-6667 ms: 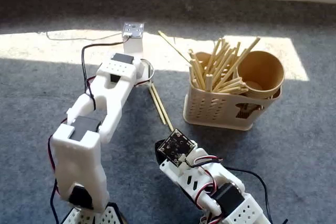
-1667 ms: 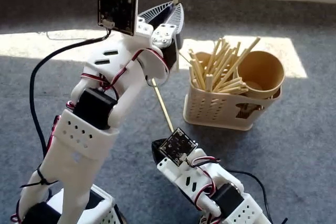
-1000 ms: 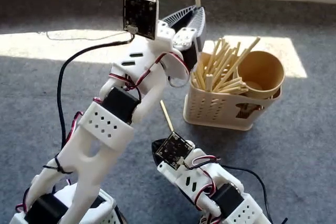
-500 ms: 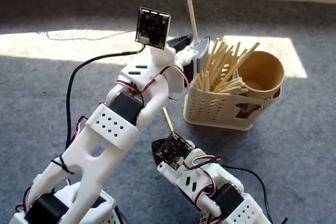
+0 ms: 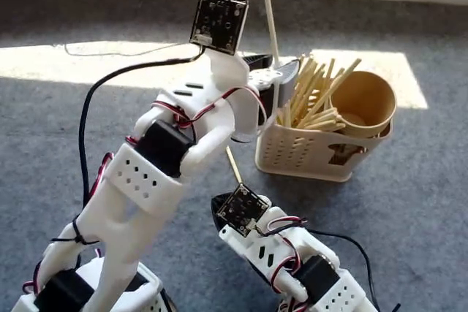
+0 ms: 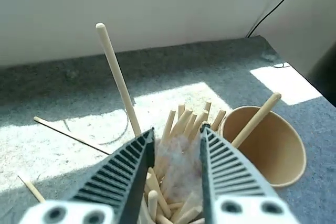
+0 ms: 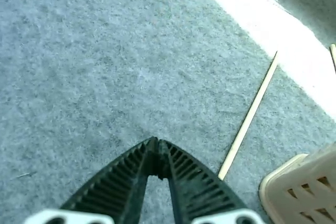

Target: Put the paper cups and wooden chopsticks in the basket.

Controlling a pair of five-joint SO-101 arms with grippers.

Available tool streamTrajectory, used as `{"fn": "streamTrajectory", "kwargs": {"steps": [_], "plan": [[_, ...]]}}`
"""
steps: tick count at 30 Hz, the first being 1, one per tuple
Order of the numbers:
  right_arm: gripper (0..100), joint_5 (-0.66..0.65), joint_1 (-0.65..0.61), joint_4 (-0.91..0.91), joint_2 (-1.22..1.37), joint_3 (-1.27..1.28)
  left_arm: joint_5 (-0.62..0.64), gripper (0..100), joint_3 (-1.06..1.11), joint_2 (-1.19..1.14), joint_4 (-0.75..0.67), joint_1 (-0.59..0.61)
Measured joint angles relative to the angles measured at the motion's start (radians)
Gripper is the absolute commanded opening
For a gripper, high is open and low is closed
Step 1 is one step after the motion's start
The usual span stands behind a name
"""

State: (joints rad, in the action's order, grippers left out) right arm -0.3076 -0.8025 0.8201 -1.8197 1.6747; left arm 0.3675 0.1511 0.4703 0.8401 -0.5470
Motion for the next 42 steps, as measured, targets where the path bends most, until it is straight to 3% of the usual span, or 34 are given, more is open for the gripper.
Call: {"fn": "streamTrajectory", "kwargs": {"steps": [3,9,15,24,31,39,42], "plan": [[0.6,0.0,0.0,0.0,0.0,0.0,0.0,14,-0.002,0.064,0.034,-0.005],[0.6,0.0,0.0,0.0,0.0,0.0,0.0,1,-0.014,0.167,0.04,0.031],[0.6,0.0,0.003,0.0,0.0,0.0,0.0,2,0.031,0.175,0.04,0.173],[0.6,0.0,0.058,0.0,0.0,0.0,0.005,9,0.276,0.175,0.04,0.347],[0.6,0.0,0.058,0.0,0.0,0.0,0.006,9,0.453,0.175,-0.008,0.381],[0.6,0.0,0.089,0.0,0.0,0.0,0.006,9,0.411,-0.069,-0.026,0.402],[0.6,0.0,0.124,0.0,0.0,0.0,0.006,15,0.316,-0.226,-0.011,0.404]]}}
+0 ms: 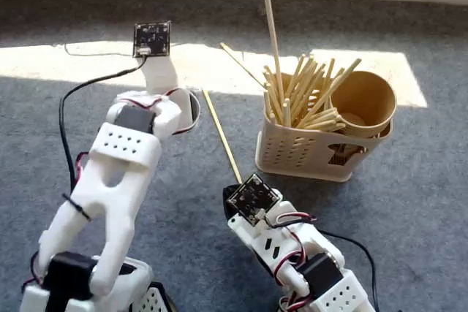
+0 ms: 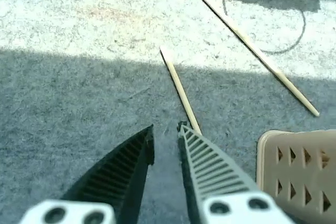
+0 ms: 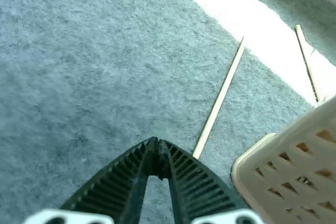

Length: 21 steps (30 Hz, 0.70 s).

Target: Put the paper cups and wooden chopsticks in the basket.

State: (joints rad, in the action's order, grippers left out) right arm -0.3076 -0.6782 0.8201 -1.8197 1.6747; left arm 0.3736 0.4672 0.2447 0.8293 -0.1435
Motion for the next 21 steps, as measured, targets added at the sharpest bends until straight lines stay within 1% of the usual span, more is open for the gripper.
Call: {"fn": "streamTrajectory", "kwargs": {"steps": [2,7,21], "plan": [[0.6,0.0,0.003,0.0,0.0,0.0,0.0,18,-0.072,-0.092,0.038,-0.003],[0.6,0.0,0.005,0.0,0.0,0.0,0.002,16,-0.235,-0.276,0.123,-0.002],[0.6,0.0,0.005,0.0,0.0,0.0,0.002,16,-0.494,-0.631,0.132,0.003]]}}
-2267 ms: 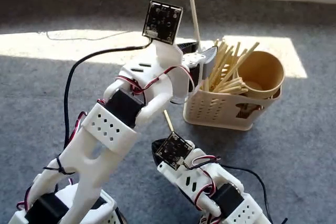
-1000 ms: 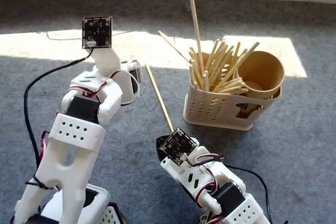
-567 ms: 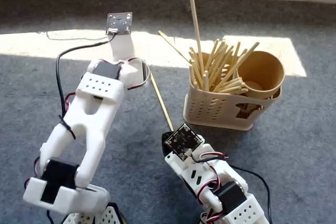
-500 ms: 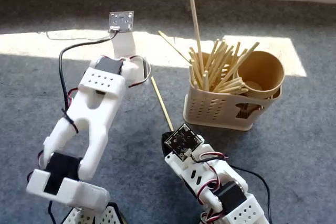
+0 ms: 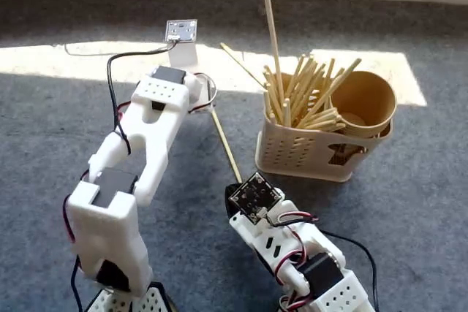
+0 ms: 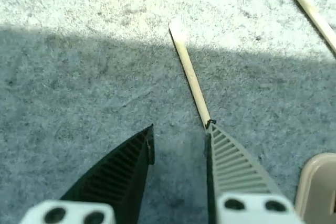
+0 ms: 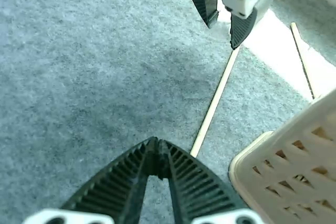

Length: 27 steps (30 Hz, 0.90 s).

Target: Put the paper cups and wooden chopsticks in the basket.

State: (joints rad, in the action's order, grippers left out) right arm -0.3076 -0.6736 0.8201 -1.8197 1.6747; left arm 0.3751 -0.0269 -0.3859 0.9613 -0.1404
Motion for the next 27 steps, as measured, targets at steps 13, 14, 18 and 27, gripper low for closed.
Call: {"fn": "streamTrajectory", "kwargs": {"steps": [13,14,18,27], "plan": [[0.6,0.0,0.0,0.0,0.0,0.0,0.006,3,-0.296,-0.325,0.0,-0.002],[0.6,0.0,0.0,0.0,0.0,0.0,0.006,2,-0.315,-0.344,0.0,-0.003],[0.6,0.0,0.0,0.0,0.0,0.0,0.008,1,-0.394,-0.396,0.035,-0.005],[0.6,0.0,0.0,0.0,0.0,0.0,0.0,1,-0.528,-0.413,0.282,0.017]]}}
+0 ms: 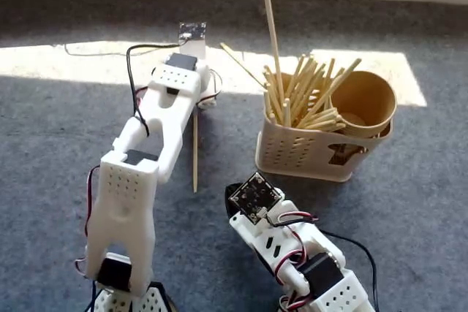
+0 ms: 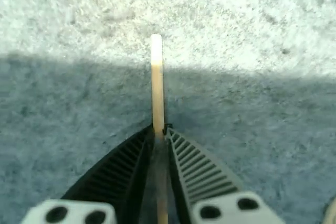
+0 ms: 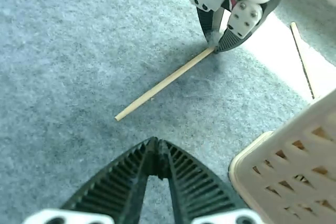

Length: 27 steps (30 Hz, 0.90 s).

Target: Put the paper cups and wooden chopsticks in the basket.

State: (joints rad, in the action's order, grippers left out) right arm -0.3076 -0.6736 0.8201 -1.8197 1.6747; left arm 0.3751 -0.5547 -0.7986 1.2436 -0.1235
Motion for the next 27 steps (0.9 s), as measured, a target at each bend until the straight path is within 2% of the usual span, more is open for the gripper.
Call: {"fn": "streamTrajectory", "kwargs": {"steps": [18,27], "plan": [[0.6,0.0,0.0,0.0,0.0,0.0,0.0,0,-0.333,-0.002,0.462,0.017],[0.6,0.0,0.0,0.0,0.0,0.0,0.0,0,-0.413,-0.002,0.499,0.041]]}}
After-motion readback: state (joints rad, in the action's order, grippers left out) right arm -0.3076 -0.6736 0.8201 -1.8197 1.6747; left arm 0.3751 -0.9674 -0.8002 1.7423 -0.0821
